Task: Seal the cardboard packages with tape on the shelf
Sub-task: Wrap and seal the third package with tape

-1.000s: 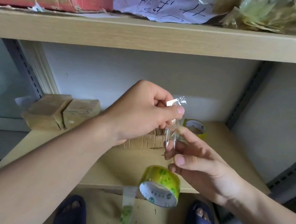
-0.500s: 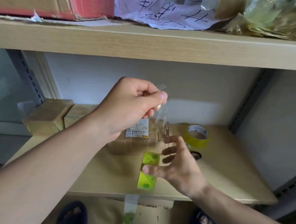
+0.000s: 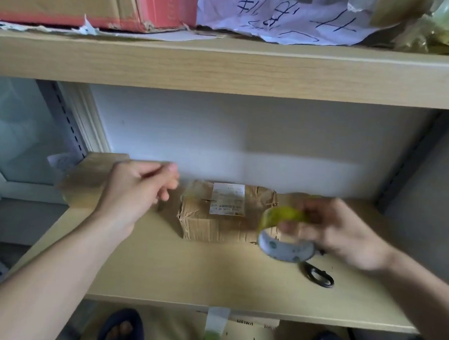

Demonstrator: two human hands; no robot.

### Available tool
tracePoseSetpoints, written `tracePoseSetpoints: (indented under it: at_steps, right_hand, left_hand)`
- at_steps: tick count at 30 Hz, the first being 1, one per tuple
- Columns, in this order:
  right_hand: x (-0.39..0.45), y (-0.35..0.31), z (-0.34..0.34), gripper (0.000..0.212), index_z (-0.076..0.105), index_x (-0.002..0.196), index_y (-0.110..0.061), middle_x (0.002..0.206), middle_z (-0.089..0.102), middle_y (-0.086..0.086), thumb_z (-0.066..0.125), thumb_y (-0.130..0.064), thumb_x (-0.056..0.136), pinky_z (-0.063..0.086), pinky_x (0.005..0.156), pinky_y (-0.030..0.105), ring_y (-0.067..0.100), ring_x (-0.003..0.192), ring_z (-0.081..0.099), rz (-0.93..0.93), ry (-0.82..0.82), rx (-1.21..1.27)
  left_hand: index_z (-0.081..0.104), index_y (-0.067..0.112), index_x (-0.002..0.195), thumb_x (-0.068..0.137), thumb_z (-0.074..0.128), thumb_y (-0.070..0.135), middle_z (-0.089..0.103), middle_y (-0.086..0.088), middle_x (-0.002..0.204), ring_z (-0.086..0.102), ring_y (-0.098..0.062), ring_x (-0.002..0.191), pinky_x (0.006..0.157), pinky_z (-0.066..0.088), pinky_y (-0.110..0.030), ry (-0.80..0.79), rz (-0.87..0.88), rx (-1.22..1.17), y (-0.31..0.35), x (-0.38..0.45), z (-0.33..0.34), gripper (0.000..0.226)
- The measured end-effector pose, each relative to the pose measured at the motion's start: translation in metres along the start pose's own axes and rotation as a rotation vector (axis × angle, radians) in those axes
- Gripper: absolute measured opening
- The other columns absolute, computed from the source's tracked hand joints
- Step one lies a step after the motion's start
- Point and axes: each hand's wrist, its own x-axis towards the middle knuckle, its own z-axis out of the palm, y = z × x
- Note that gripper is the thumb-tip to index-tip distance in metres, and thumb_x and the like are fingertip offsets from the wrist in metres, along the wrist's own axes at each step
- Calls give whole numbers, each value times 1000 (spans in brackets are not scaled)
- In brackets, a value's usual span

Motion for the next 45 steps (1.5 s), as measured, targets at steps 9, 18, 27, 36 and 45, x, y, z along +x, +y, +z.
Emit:
tracePoseSetpoints:
  at_steps: [9, 18, 27, 36, 45]
  right_hand:
    - [37, 4, -32, 37, 67, 71, -15, 63, 53, 5, 75, -49, 85, 32, 47, 26, 23, 57, 44, -74, 93, 118]
    - [51, 8, -39, 22, 63, 70, -3, 60, 59, 2, 64, -11, 91, 41, 51, 19, 12, 53, 53, -293, 340, 222]
    - [44, 14, -43, 18, 67, 69, -12, 64, 62, 11, 67, -21, 86, 43, 53, 23, 18, 57, 57, -291, 319, 116]
    - [48, 18, -40, 15, 70, 75, -15, 74, 67, 20, 75, -20, 89, 51, 59, 46, 44, 69, 63, -253, 245, -73]
    - [64, 21, -32, 30, 68, 75, -21, 65, 65, 3, 59, -47, 87, 42, 56, 30, 19, 58, 58, -195, 294, -222]
  left_hand:
    - [79, 12, 89, 88, 75, 21, 76, -8, 83, 54, -12, 62, 60, 40, -24, -88, -189, -267, -27, 12, 13, 11]
    - [75, 26, 109, 76, 75, 26, 69, 1, 71, 62, -17, 73, 65, 47, -20, -89, 80, -444, -11, 17, 21, 33]
    - [53, 5, 96, 101, 62, 16, 78, -7, 82, 48, -18, 44, 44, 38, -21, -75, 43, -120, -15, 12, 23, 16]
    - [54, 17, 92, 105, 53, 24, 68, -10, 99, 57, -12, 66, 61, 40, -26, -219, 1, 203, -30, 19, 20, 15]
    - [68, 5, 90, 96, 68, 9, 57, -1, 70, 50, -13, 57, 51, 34, -25, -257, -308, -170, -37, 31, 3, 7]
